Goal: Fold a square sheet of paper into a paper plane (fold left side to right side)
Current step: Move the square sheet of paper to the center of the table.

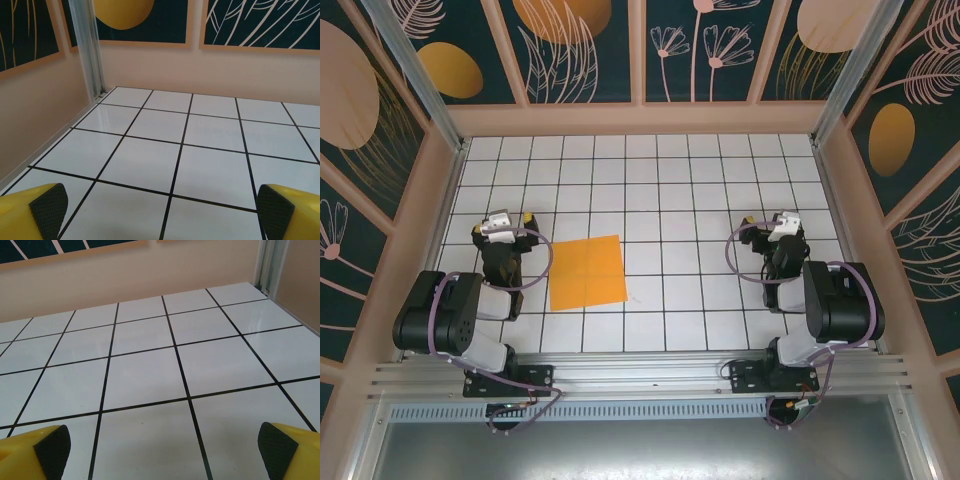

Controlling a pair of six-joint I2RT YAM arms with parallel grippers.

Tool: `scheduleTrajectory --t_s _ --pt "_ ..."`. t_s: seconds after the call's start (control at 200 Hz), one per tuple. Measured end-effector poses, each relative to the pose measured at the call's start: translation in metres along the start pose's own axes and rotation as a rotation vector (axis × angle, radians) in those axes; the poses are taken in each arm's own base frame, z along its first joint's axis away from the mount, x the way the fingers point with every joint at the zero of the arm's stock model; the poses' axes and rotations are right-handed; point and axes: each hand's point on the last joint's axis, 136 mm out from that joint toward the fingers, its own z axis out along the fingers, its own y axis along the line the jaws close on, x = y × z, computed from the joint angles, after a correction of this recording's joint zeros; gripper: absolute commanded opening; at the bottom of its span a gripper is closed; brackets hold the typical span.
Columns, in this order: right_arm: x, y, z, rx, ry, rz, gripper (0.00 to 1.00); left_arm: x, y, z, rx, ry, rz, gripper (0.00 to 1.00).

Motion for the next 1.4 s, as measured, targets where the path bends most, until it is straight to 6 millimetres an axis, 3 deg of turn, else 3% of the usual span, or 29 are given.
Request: scheduleTrajectory --t_s 0.721,0.816,0.986,1.066,1.171,1.286,1.401 --pt "-0.003 -0.003 0.0 -0.014 0.014 0.015 0.99 -0.004 0.002 -0.003 -0.009 0.005 0.0 0.99" --pt "-0.029 0.0 -0.004 -0.013 -0.012 0.027 0.99 -0.033 0.005 -0.008 -0.025 -0.025 -0.043 0.99" --pt "-0.105 0.015 -0.015 -0.041 -0.102 0.102 0.99 -0.125 -0.01 0.003 0.027 -0.077 -0.224 0.95" --pt "-0.123 0.035 -0.022 -0.086 -0.091 0.14 0.99 -0.142 -0.024 0.002 0.084 -0.039 -0.286 0.92" --pt "-0.124 0.068 -0.028 -0.157 -0.015 0.174 0.99 -0.125 -0.054 -0.006 0.163 0.107 -0.312 0.83" --pt "-0.112 0.097 -0.034 -0.21 0.099 0.191 0.99 -0.083 -0.098 -0.027 0.268 0.341 -0.303 0.67" --pt "-0.101 0.112 -0.039 -0.227 0.174 0.186 0.99 -0.04 -0.125 -0.051 0.316 0.546 -0.239 0.55"
